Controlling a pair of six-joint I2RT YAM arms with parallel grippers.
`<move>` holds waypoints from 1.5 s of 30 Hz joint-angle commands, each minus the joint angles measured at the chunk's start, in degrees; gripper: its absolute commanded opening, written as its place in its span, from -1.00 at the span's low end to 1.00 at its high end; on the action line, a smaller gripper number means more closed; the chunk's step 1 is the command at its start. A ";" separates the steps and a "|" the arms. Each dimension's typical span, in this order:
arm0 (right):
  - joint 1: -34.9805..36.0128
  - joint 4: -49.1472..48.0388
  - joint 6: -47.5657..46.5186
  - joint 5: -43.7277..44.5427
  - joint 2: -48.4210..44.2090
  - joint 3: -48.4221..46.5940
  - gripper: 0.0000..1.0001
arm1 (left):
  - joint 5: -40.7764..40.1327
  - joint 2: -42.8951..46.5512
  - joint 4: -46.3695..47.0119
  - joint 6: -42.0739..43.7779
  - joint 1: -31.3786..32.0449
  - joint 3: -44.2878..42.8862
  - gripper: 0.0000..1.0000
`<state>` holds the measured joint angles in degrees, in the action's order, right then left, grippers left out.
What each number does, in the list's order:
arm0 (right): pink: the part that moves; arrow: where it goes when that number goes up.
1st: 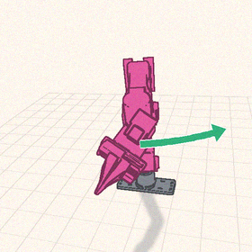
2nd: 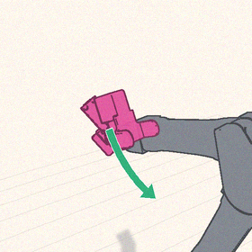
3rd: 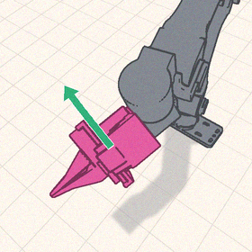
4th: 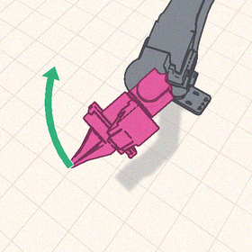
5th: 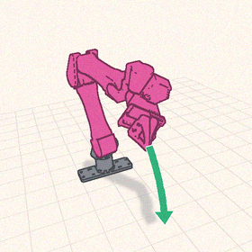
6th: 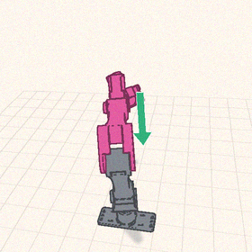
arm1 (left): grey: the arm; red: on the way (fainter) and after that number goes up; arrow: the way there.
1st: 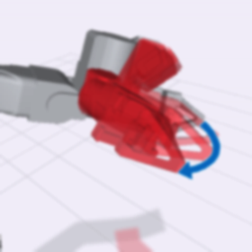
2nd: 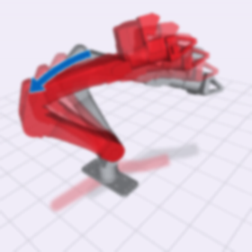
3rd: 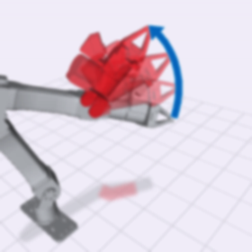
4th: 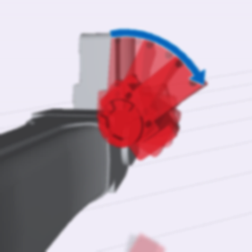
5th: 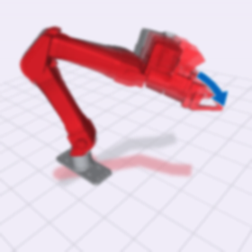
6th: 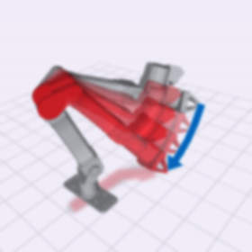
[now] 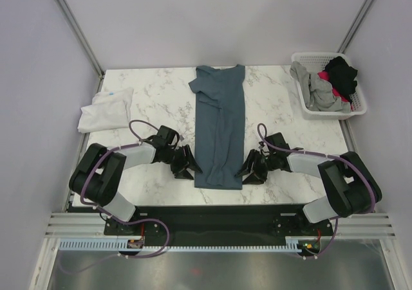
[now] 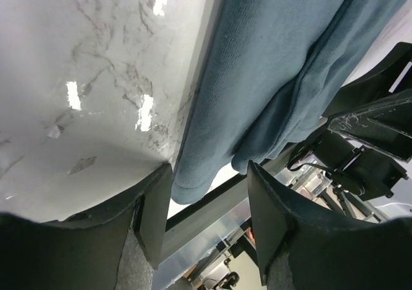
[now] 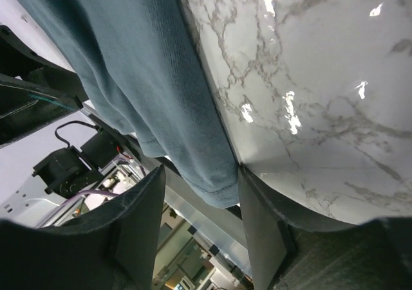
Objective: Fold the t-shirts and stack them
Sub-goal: Fold the tshirt
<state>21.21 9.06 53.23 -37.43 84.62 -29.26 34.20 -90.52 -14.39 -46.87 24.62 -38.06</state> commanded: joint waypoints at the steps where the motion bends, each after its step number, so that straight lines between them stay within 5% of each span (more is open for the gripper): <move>1: 1.20 2.72 -0.76 4.73 1.69 0.95 0.12 | -4.58 -1.33 -0.99 -0.32 1.39 1.85 0.17; 16: 1.46 -1.05 -1.64 4.12 1.86 1.75 -0.41 | -1.94 -2.82 1.74 -2.43 3.33 2.73 -0.31; 23: 1.38 -4.40 -2.17 2.63 1.69 0.69 -0.69 | -1.24 -1.59 1.47 -2.26 3.42 2.12 -0.96; 25: 1.20 -4.05 -3.04 2.54 1.17 -0.44 -1.00 | -1.15 -0.71 1.12 -1.82 3.42 1.86 -0.96; 36: -5.03 3.42 -11.31 3.24 -4.55 -12.04 -1.00 | 0.79 1.84 -5.46 7.49 -0.70 -12.99 -0.96; 45: -12.06 -0.70 -11.31 3.06 5.36 -28.74 -1.00 | 1.23 -9.74 -6.17 10.83 -7.21 -33.99 -0.96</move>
<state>10.70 11.79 42.78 -34.96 86.63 -52.88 34.98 -96.29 -20.18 -39.97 18.87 -65.89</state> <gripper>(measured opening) 0.011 0.033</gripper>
